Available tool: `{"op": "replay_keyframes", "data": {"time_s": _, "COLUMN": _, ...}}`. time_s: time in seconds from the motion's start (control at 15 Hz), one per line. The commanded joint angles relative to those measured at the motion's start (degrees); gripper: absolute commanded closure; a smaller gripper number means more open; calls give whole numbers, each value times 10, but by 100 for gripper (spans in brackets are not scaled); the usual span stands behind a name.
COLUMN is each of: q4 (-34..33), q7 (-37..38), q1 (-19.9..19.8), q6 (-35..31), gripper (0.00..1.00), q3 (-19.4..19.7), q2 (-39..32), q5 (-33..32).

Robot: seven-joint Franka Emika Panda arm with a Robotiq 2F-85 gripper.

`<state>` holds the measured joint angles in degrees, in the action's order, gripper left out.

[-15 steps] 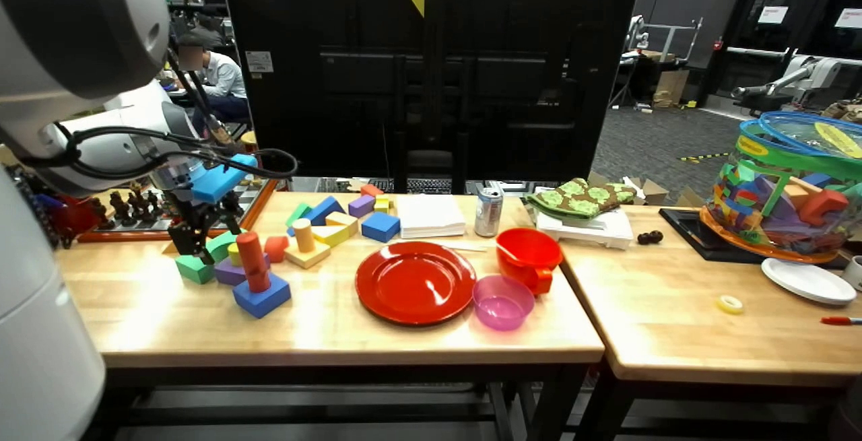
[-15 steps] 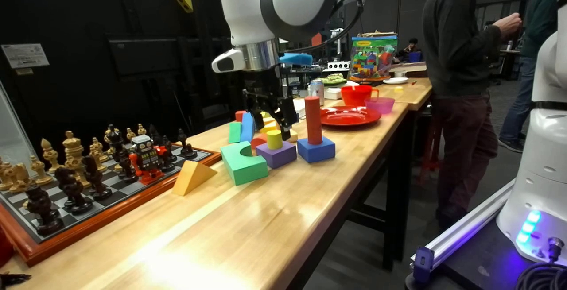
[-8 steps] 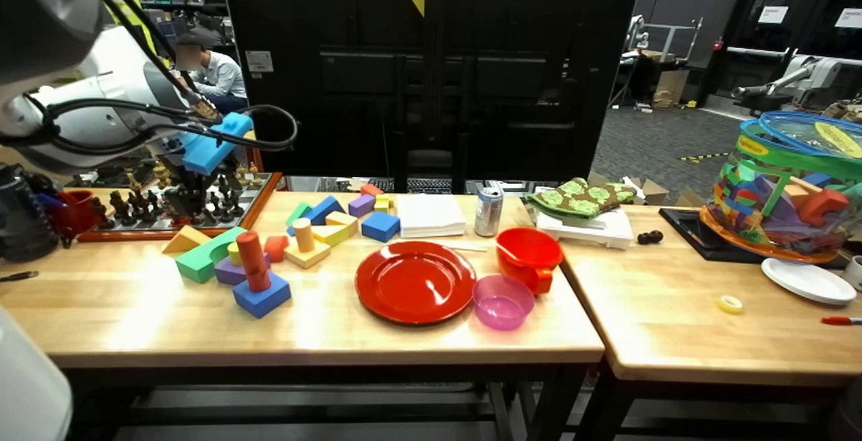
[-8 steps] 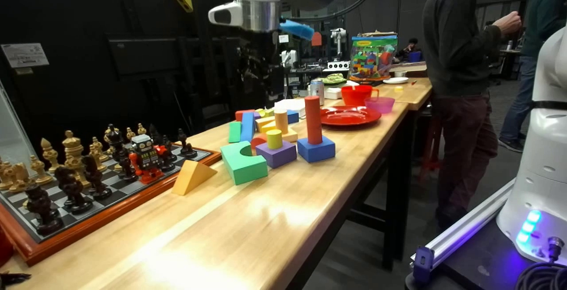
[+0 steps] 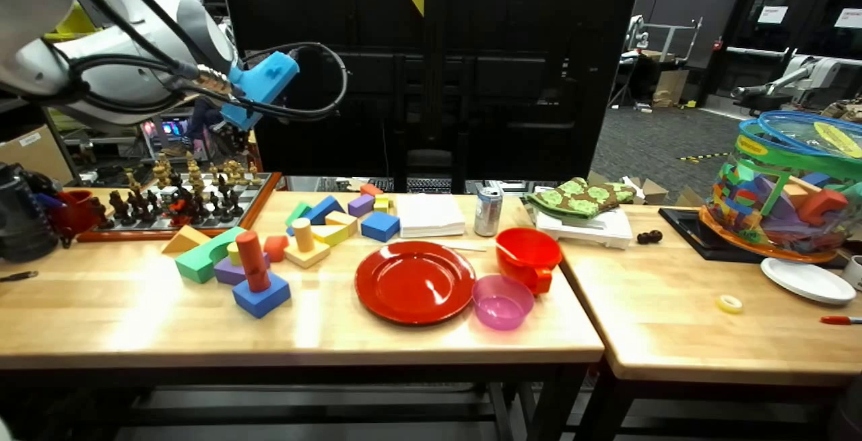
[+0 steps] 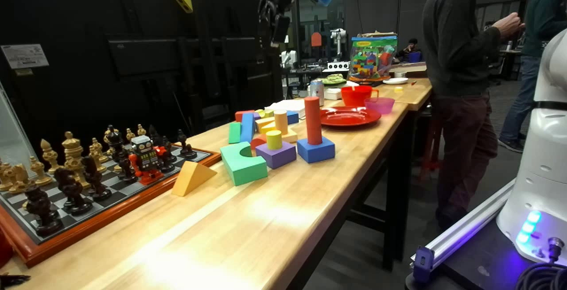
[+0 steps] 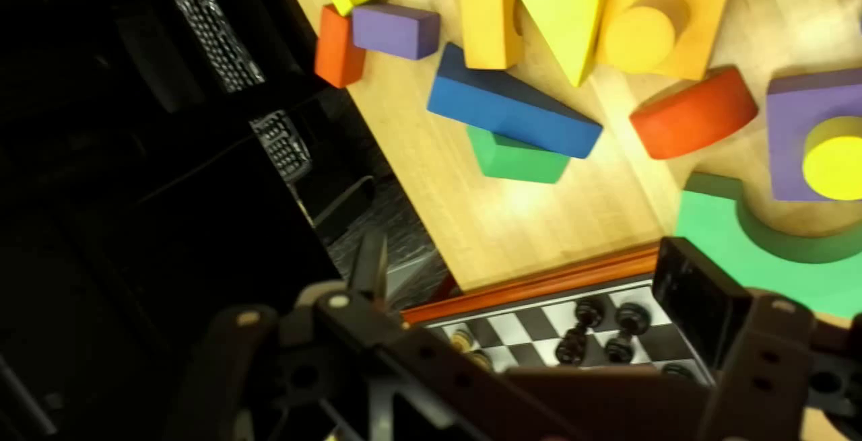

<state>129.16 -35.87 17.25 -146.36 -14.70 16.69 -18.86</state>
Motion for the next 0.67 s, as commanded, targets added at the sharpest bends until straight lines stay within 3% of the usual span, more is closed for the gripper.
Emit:
{"op": "replay_keyframes", "data": {"time_s": 0.0, "q4": 24, "q7": 34, "q1": -26, "q6": -38, "gripper": 0, "q3": 32, "q2": 41, "q5": -8}}
{"op": "replay_keyframes", "data": {"time_s": 0.6, "q4": 60, "q7": -12, "q1": -32, "q6": -86, "gripper": 0, "q3": 145, "q2": 44, "q5": 74}}
